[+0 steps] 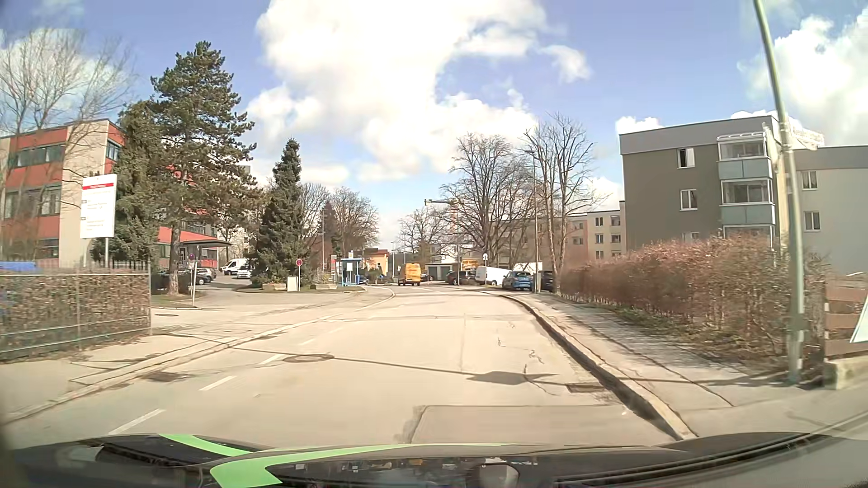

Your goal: Follow the waypoints while adhering to traffic rules and regulations

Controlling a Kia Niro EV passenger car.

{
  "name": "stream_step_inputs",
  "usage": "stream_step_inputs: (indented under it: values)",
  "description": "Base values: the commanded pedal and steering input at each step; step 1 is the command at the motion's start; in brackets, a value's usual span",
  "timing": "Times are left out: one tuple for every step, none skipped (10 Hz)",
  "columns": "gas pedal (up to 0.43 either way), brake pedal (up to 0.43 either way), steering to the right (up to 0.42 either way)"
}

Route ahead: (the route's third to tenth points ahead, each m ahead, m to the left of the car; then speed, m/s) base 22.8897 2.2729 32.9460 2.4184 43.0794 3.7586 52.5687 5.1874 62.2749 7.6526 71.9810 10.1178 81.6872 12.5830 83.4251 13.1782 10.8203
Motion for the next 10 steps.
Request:
stream_step_inputs:
  values:
    - [0.039, 0.0, 0.026]
    - [0.039, 0.0, 0.022]
    - [0.039, 0.0, 0.021]
    - [0.039, 0.0, 0.021]
    - [0.039, 0.0, 0.019]
    - [0.039, 0.0, 0.018]
    - [0.039, 0.0, 0.015]
    - [0.039, 0.0, 0.013]
    - [0.039, 0.0, 0.012]
    - [0.039, 0.0, 0.01]
